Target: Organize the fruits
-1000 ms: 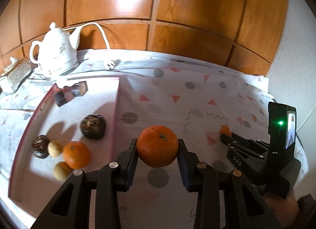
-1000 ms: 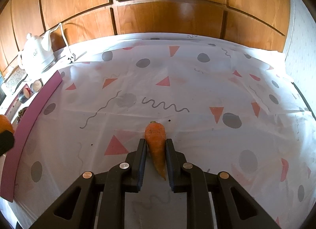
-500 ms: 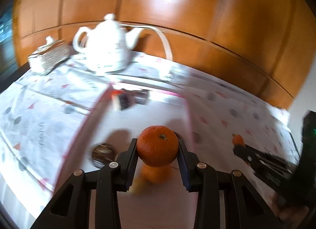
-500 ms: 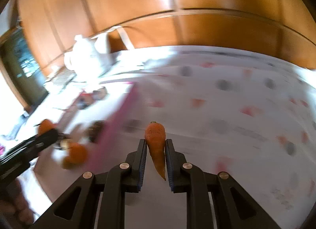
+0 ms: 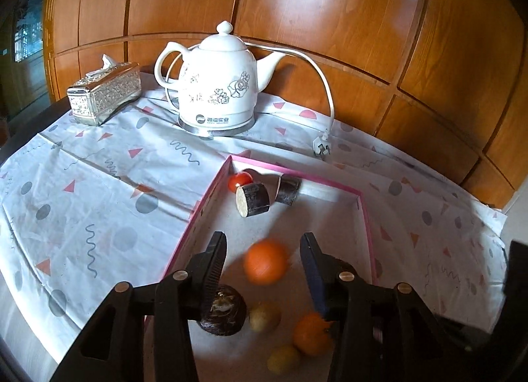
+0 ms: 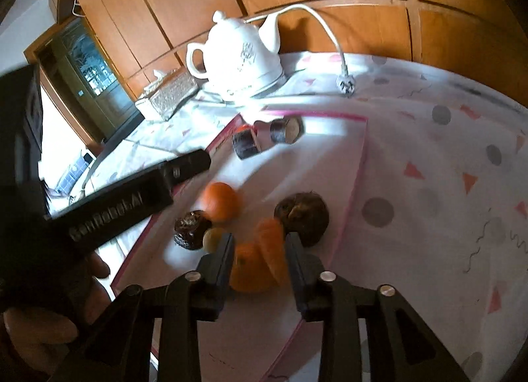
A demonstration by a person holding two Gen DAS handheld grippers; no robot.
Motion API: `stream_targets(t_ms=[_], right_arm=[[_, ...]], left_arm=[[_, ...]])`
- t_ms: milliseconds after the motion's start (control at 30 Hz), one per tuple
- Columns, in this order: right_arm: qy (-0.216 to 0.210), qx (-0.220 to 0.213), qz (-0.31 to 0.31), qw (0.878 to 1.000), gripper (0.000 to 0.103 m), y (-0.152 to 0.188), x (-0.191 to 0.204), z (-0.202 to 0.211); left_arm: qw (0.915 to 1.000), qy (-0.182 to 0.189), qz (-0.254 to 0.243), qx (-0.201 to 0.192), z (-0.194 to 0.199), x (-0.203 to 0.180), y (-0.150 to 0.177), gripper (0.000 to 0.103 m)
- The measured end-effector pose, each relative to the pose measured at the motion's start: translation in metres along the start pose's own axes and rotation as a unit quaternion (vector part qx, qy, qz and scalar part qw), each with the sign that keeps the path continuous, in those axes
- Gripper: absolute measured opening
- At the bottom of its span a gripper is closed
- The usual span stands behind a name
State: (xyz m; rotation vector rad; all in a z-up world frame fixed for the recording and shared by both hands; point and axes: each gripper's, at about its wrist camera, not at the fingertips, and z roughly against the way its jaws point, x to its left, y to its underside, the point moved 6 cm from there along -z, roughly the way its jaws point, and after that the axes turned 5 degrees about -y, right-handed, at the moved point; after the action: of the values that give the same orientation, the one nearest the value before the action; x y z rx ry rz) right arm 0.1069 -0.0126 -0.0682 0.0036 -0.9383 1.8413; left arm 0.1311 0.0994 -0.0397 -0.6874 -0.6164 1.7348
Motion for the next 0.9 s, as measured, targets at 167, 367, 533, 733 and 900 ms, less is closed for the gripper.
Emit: stream_targets(t_ms=[167,367,533,733,900], right_arm=[[0.001,0.000,0.001,1.000,0.036,0.007,0.000,0.000],[0.017,-0.028,0.001,0.999,0.037,0.015,-0.001,0.021],[0.048,-0.056,0.007,0.997,0.037,0.022,0.002,0.038],[0.091,-0.071,0.013,0.993,0.037,0.030,0.000,0.048],[0.110,-0.074,0.008,0.991,0.037,0.036,-0.005,0.054]], left_arm=[[0.9997,-0.021,0.002,-0.007,0.009,0.003,0.008,0.050],[0.9991,-0.036,-0.005,-0.022,0.028,0.004,0.024,0.064],[0.9989,-0.042,0.001,-0.021,0.040,0.007,0.038,0.075],[0.9981,-0.055,-0.002,-0.030,0.054,0.009,0.050,0.090],[0.9977,-0.058,-0.005,-0.034,0.062,0.008,0.058,0.099]])
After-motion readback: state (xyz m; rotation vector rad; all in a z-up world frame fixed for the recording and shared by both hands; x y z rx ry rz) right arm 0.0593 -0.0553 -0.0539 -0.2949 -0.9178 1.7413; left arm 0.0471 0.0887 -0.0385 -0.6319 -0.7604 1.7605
